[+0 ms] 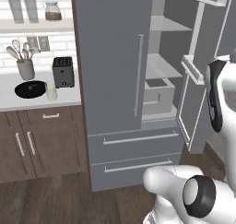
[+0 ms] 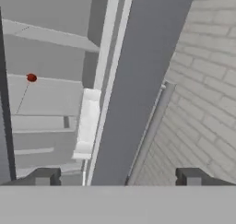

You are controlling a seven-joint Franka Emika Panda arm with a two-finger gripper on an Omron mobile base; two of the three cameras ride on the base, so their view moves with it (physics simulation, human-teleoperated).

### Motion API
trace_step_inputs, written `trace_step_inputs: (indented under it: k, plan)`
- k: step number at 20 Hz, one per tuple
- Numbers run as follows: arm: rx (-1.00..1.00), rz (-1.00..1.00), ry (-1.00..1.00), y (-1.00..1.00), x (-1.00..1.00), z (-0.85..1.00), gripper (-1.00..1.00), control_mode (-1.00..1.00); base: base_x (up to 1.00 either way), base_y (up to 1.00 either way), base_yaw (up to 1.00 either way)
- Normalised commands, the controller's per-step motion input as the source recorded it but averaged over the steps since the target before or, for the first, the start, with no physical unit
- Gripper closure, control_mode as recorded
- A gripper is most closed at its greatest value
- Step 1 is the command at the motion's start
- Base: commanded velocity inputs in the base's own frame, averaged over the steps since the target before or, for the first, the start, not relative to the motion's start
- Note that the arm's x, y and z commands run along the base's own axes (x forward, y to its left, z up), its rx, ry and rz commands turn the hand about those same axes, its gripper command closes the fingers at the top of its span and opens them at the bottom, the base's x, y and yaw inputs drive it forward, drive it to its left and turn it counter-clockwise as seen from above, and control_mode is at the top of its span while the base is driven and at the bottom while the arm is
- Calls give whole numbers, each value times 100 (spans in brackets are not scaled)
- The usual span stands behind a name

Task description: Grab a lemon wedge from the fridge and one ice cube from the ice bowl, and put them in the glass of lemonade.

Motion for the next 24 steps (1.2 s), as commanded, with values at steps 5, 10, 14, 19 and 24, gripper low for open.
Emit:
trace_step_inputs:
  k: [5, 10, 14, 19, 24]
  plan:
    - [-32, -16, 16, 98, 95, 0, -100, -100, 0, 0, 0]
    - [-36, -27, 37, 62, 95, 1, -100, -100, 0, 0, 0]
    - [-16, -19, 40, 10, 39, 2, -100, -100, 0, 0, 0]
    - [0, -3, 7, -55, 9, 0, -100, -100, 0, 0, 0]
    - [0, 0, 15, -51, 51, 0, -100, -100, 0, 0, 0]
